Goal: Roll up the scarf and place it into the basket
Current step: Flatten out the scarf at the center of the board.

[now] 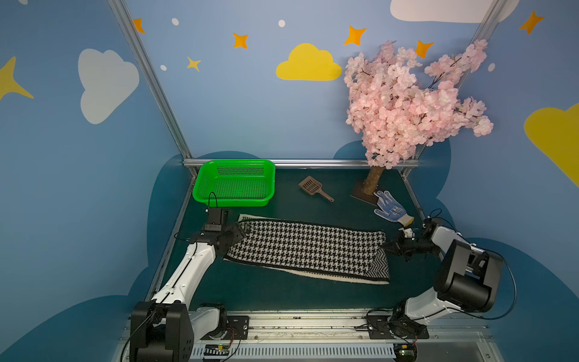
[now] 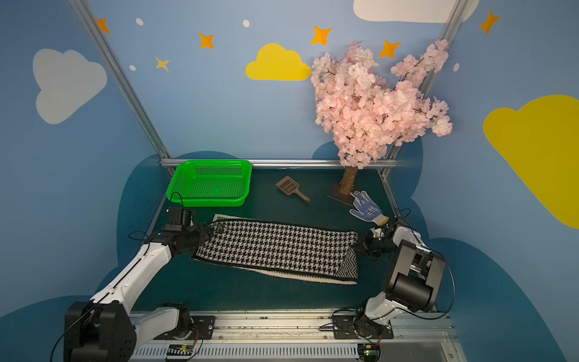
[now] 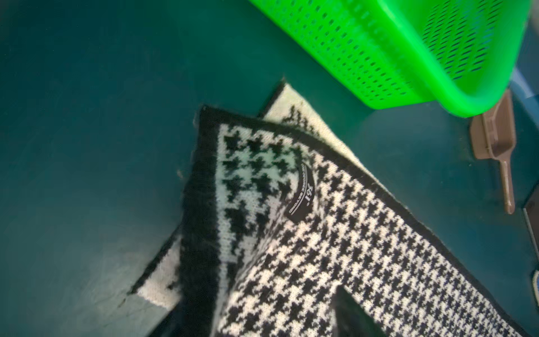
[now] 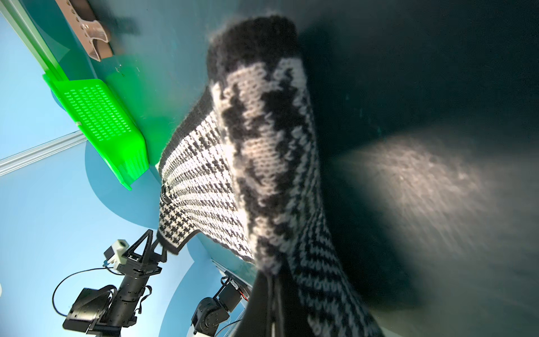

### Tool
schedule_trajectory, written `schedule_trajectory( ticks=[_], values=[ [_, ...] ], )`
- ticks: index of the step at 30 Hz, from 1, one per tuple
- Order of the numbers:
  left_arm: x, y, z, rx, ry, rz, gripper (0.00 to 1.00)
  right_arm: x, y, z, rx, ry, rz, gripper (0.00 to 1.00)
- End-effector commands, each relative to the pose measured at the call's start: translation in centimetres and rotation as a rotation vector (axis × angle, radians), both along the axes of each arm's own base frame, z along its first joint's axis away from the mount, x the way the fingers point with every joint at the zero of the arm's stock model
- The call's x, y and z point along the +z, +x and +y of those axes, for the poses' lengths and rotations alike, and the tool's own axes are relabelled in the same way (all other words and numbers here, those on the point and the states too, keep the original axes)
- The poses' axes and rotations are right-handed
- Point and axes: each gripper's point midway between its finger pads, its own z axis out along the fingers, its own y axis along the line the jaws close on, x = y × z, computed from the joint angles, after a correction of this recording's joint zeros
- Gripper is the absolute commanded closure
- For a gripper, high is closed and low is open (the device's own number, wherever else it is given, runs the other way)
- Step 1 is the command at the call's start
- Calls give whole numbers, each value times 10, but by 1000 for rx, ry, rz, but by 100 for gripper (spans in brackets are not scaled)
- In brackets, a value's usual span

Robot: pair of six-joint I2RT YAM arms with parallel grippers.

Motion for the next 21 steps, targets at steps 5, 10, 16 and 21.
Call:
schedule_trajectory(
  ticks=[5, 10, 16, 21],
  values=[
    [29, -8, 39, 170, 23, 6, 0, 5, 5, 1, 9, 9, -28, 100],
    [36, 25, 61, 179, 71, 13, 0, 9, 8, -5, 3, -25, -36, 100],
    [-6, 70, 47, 68, 11, 98, 4, 10, 10, -2, 2, 0, -47, 100],
    [-44, 73, 41, 58, -24, 149, 8, 11, 9, -1, -2, 0, -62, 100]
  ],
)
